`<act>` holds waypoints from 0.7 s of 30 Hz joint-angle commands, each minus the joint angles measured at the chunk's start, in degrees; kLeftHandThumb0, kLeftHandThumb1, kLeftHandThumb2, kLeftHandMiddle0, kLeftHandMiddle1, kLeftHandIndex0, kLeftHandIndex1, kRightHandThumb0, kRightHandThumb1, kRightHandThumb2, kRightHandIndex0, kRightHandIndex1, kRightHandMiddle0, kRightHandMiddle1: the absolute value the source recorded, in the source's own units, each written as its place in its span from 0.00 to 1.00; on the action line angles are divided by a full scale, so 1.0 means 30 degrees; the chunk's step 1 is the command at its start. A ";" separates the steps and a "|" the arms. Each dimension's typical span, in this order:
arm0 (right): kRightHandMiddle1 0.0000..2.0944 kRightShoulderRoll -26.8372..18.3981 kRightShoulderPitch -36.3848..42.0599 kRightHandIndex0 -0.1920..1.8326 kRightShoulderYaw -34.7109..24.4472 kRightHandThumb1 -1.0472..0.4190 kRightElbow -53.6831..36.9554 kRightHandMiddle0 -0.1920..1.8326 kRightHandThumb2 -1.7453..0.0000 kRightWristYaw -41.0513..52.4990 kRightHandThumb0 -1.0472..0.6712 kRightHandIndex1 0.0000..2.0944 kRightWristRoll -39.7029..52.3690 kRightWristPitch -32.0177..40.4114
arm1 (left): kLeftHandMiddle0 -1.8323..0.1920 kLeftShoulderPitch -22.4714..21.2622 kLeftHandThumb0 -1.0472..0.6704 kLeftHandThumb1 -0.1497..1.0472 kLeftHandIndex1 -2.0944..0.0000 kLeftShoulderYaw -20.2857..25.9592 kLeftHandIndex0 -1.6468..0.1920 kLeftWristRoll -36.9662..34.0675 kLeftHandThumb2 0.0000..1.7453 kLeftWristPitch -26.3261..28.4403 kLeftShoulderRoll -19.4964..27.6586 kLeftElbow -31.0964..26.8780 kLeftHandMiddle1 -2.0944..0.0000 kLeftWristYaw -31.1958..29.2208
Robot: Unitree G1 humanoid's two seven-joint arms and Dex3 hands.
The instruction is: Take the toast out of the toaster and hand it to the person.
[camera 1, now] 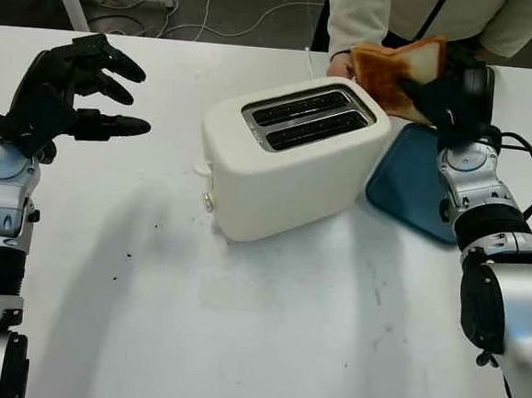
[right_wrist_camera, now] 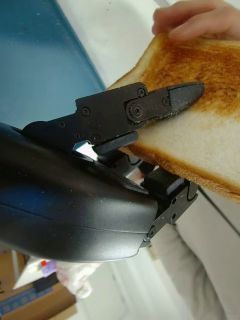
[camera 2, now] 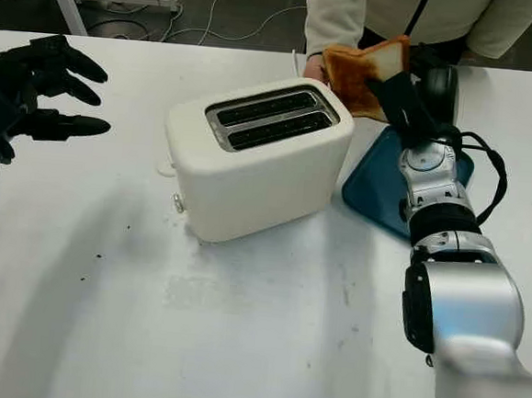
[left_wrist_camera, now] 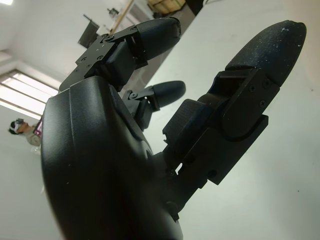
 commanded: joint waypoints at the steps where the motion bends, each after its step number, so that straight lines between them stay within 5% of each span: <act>1: 0.76 -0.0236 -0.0102 0.54 0.0150 0.09 -0.0130 0.47 0.91 0.0624 0.47 0.83 -0.0098 0.0600 | 0.66 0.0137 0.00 0.59 0.47 -0.0036 0.59 0.0082 0.00 -0.0121 -0.0041 -0.0136 0.39 0.0055; 5: 0.73 -0.0185 -0.0055 0.54 -0.0041 0.09 -0.0309 0.50 0.96 0.1028 0.37 0.82 0.0138 0.0903 | 0.65 0.0101 0.00 0.59 0.47 -0.0058 0.58 0.0080 0.00 -0.0397 -0.0074 0.0062 0.38 0.0022; 8: 0.52 -0.0095 0.0106 0.51 -0.0835 0.11 -0.0439 0.48 0.99 0.2027 0.29 0.66 0.1126 0.0630 | 0.65 0.0142 0.00 0.59 0.47 -0.0041 0.58 0.0121 0.00 -0.0271 -0.0148 -0.0023 0.38 0.0184; 14: 0.12 -0.0126 0.0555 0.37 -0.1509 0.16 -0.0723 0.44 1.00 0.3432 0.30 0.29 0.2063 0.0421 | 0.65 0.0235 0.00 0.59 0.47 -0.0017 0.58 0.0065 0.00 -0.0170 -0.0134 -0.0053 0.39 0.0183; 18: 0.05 -0.0212 0.0675 0.36 -0.1647 0.17 -0.0708 0.42 1.00 0.3729 0.29 0.21 0.2237 0.0373 | 0.65 0.0240 0.00 0.59 0.47 -0.0030 0.58 0.0100 0.00 -0.0142 -0.0123 -0.0093 0.39 0.0204; 21: 0.01 -0.0483 0.0663 0.24 -0.1360 0.17 -0.0734 0.31 1.00 0.4444 0.22 0.13 0.1937 0.0377 | 0.65 0.0245 0.00 0.58 0.47 -0.0002 0.58 -0.0015 0.00 0.0098 -0.0170 -0.0224 0.39 0.0175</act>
